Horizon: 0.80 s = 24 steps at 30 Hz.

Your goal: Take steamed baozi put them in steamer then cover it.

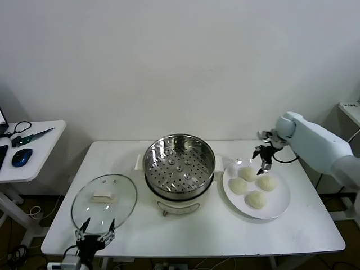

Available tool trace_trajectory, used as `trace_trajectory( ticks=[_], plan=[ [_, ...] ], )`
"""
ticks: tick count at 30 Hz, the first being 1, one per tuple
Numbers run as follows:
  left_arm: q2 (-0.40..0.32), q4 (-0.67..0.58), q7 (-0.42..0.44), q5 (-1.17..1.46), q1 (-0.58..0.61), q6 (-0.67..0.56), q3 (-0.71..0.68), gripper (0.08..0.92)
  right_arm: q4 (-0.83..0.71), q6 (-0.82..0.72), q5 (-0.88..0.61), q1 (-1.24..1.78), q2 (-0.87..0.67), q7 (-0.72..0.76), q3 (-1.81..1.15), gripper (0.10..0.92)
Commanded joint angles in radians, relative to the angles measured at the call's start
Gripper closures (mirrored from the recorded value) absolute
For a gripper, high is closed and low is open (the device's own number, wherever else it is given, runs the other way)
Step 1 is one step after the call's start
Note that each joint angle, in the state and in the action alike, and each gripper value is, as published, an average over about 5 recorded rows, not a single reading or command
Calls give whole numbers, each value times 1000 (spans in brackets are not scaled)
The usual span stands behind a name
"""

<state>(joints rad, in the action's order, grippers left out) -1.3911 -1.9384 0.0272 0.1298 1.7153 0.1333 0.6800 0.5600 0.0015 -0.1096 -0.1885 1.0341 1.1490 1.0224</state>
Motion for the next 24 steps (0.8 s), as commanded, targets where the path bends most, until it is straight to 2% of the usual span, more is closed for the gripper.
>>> trace_trajectory(
  ticks=[1, 17, 24],
  plan=[
    [2, 6, -1, 0, 1, -5, 1, 177, -75, 1, 51, 46, 68, -5, -36, 203],
    [1, -3, -2, 3, 5, -7, -3, 177, -86, 3, 169, 71, 73, -13, -101, 316],
    [-3, -3, -4, 2, 1, -5, -4, 177, -71, 20, 131, 43, 63, -19, -109, 352]
  ],
)
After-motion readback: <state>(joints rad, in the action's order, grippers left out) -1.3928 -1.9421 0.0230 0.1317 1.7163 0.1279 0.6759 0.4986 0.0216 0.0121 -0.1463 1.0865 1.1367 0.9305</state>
